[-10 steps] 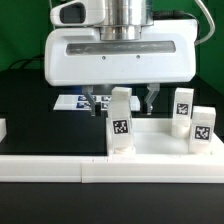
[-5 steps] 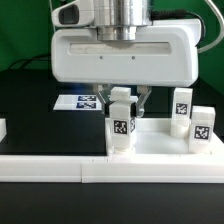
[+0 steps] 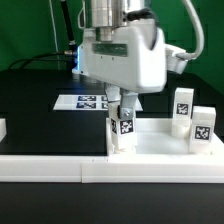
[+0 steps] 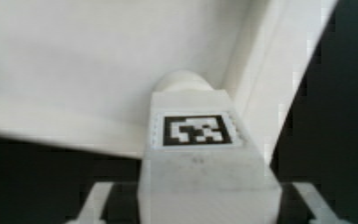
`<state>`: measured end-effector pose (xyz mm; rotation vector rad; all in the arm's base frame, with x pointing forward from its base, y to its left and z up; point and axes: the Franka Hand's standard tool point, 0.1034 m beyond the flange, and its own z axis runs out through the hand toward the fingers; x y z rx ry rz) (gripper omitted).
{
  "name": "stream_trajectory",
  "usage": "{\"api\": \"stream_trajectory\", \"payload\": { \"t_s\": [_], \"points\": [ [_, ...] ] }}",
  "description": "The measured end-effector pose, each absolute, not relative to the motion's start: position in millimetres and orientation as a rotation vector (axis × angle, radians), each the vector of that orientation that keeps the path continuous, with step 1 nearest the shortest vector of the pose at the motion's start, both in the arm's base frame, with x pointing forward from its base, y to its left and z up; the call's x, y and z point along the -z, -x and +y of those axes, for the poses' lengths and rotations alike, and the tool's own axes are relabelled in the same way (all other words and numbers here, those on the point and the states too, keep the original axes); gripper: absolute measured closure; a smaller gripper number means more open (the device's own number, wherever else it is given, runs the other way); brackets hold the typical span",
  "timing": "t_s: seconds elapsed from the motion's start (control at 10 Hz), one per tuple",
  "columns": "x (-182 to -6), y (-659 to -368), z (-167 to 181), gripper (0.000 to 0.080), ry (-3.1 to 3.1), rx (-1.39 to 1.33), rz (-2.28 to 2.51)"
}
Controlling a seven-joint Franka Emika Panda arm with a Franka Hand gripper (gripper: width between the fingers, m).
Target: Assemble square table
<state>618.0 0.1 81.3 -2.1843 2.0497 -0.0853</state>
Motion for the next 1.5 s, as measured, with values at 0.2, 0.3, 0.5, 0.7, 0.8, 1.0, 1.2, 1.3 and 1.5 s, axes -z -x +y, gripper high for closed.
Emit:
{"api": "stream_trajectory", "payload": {
  "t_s": [0.2,0.3,0.5,0.7,0.8,1.0,1.2,1.3,1.5],
  "points": [
    [-81.1,-618.0,7.0,0.0508,1.930,0.039,2.265],
    [-81.2,-618.5,9.4,0.0508,1.885,0.035,2.301],
    [-80.6,-618.2,9.0,0.0506,1.929,0.040,2.266],
    [-79.6,-619.4,16.3,0.0189,2.264,0.098,1.929],
    [-77.4,-618.3,20.5,0.0162,2.485,0.114,1.640],
    [-75.2,-617.3,18.2,0.0152,2.665,0.134,1.346],
    [-75.2,-617.3,17.5,0.0151,2.756,0.149,1.166],
    [-75.2,-617.1,17.2,0.0151,2.812,0.152,1.045],
    [-75.0,-621.2,10.9,0.0151,2.997,0.099,0.507]
  ]
}}
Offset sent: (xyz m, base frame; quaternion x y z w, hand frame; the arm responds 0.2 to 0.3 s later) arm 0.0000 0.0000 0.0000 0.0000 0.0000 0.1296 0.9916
